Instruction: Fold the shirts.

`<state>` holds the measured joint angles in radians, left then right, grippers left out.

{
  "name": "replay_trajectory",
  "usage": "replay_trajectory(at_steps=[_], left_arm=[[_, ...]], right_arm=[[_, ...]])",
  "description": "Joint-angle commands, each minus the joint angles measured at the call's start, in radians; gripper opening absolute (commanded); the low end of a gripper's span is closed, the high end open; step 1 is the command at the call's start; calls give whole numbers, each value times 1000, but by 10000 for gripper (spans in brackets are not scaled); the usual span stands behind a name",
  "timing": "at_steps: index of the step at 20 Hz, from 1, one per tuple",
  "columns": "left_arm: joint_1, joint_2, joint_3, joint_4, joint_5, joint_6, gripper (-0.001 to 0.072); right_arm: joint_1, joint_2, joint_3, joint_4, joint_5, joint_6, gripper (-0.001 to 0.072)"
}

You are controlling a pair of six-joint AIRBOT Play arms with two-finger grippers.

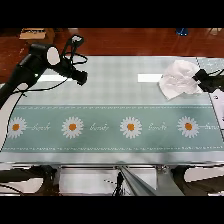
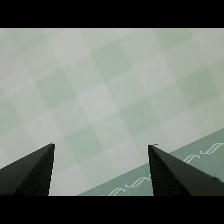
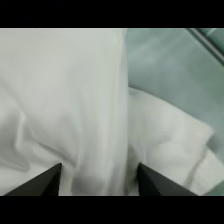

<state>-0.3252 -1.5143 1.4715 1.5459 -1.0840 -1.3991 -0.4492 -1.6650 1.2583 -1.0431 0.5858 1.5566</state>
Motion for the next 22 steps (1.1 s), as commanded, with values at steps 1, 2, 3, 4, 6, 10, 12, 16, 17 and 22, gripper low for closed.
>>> replay_trajectory(at_steps=[1, 2, 3, 4, 6, 10, 12, 16, 17, 22], left_arm=[[1, 0, 1, -1, 0, 0, 717], [1, 0, 1, 0, 0, 0, 717], [1, 0, 1, 0, 0, 0, 717], [1, 1, 2, 0, -1, 0, 717], [1, 5, 19, 3, -21, 0, 697], [3, 48, 175, 11, -116, 0, 463], [3, 90, 295, 10, -159, 0, 463], [3, 222, 494, 10, -239, 0, 464], [3, 262, 512, 10, -252, 0, 464], [3, 430, 518, 10, -420, -20, 465]], right_arm=[[11, -37, 1, 190, 37, -178, 512], [25, -42, 1, 181, 36, -182, 499], [43, -44, 1, 176, 45, -187, 282], [60, -40, 3, 180, 56, -200, 61], [94, -13, 34, 189, 93, -277, 36], [167, 175, 178, 189, 184, -440, 36], [219, 313, 257, 189, 206, -459, 35], [344, 576, 351, 188, 200, -456, 35], [369, 630, 355, 186, 201, -446, 35], [409, 793, 355, 22, 298, -270, 35]])
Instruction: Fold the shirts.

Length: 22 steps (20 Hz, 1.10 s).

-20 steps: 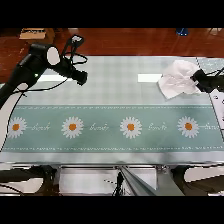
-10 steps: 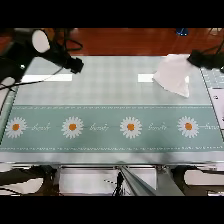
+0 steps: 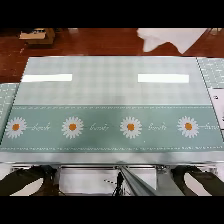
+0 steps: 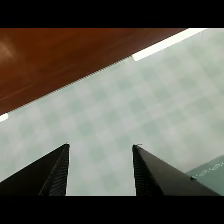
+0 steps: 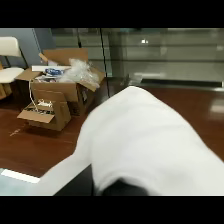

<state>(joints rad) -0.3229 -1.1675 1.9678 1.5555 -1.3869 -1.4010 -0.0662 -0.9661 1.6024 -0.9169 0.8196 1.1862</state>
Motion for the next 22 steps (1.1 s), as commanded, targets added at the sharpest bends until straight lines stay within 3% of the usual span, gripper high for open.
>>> replay_trajectory(at_steps=[1, 4, 6, 7, 9, 14, 17, 18, 19, 21, 22], left_arm=[[0, 95, 22, 1, -162, -43, 466], [0, 101, 11, -3, -288, -63, 468], [-2, 101, -29, -23, -291, -62, 474], [-2, 101, -63, -39, -289, -63, 536], [-2, 101, -147, -54, -289, -63, 604], [-2, 103, -396, -56, -282, -62, 603], [-2, 107, -515, -56, -241, -61, 604], [-2, 109, -547, -56, -222, -61, 603], [-2, 109, -573, -56, -205, -61, 604], [-2, 109, -619, -56, -166, -61, 603], [-2, 108, -635, -56, -151, -61, 604]], right_arm=[[26, 102, 11, -147, 109, 136, 35], [30, 78, 11, -124, 334, 163, 35], [103, 19, 8, -147, 476, 169, 35], [169, -18, 0, -177, 512, 187, 35], [359, -113, -48, -276, 498, 216, 35], [736, -420, -180, -349, 291, 270, 35], [850, -599, -185, -348, 275, 269, 40], [861, -629, -185, -348, 254, 269, 160], [861, -642, -185, -346, 235, 268, 350], [825, -621, -167, -349, 239, 257, 473], [792, -595, -147, -351, 261, 245, 500]])
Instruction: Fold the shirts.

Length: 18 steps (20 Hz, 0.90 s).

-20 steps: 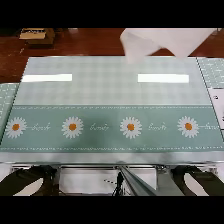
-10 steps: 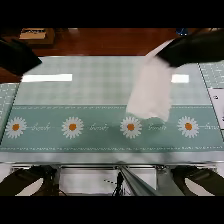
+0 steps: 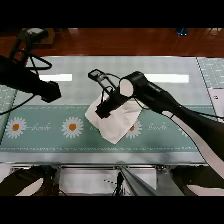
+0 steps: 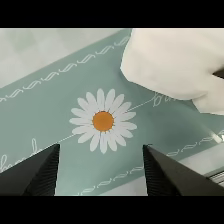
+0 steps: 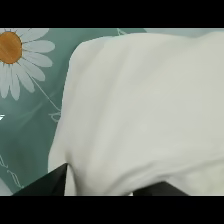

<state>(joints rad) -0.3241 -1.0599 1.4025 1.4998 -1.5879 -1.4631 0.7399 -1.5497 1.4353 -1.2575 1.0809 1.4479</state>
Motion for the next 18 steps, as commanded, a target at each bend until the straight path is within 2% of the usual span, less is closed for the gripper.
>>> replay_trajectory(at_steps=[1, 3, 4, 7, 10, 13, 18], left_arm=[[0, 1, -86, -1, 61, 1, 604], [0, 1, -120, -27, 63, 5, 630], [1, 1, -138, -59, 65, 8, 706], [1, 5, -222, -228, 148, 11, 717], [-1, 4, -351, -409, 226, 12, 716], [-11, 4, -511, -568, 308, 62, 716], [-7, 3, -631, -587, 582, 84, 716]], right_arm=[[-60, 29, 39, -11, 26, -24, 553], [-179, 137, 49, -67, 58, -24, 579], [-249, 190, 49, -117, 74, -18, 579], [-501, 311, 48, -231, 172, -18, 579], [-761, 339, 34, -214, 254, -52, 589], [-986, 339, -80, -47, 246, -109, 590], [-1165, 339, -351, 322, 190, -252, 590]])
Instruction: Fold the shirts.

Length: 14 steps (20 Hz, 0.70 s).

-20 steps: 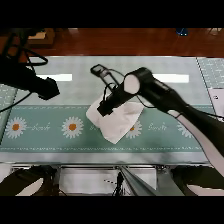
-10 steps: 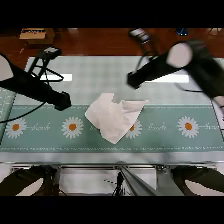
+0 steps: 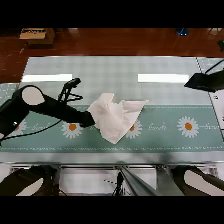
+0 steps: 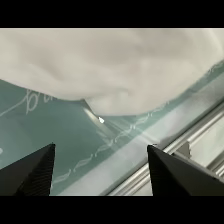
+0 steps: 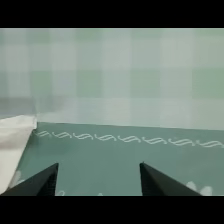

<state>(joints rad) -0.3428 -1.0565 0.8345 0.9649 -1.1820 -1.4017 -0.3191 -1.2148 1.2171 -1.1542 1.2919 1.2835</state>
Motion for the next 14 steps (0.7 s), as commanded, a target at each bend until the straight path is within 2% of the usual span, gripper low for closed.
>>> replay_trajectory(at_steps=[1, 4, 7, 11, 14], left_arm=[[45, 0, -59, -59, 236, 21, 716], [156, -16, -50, -65, 344, 48, 716], [201, -98, -50, -65, 306, 151, 716], [196, -230, -49, -88, 311, 175, 716], [195, -303, -49, -203, 311, 280, 716]], right_arm=[[-108, 4, -171, 256, -26, -111, 590], [-96, 3, -233, 315, -56, -150, 590], [-69, 3, -239, 319, -84, -155, 590], [-8, 3, -239, 319, -91, -155, 590], [48, 3, -239, 319, -104, -146, 590]])
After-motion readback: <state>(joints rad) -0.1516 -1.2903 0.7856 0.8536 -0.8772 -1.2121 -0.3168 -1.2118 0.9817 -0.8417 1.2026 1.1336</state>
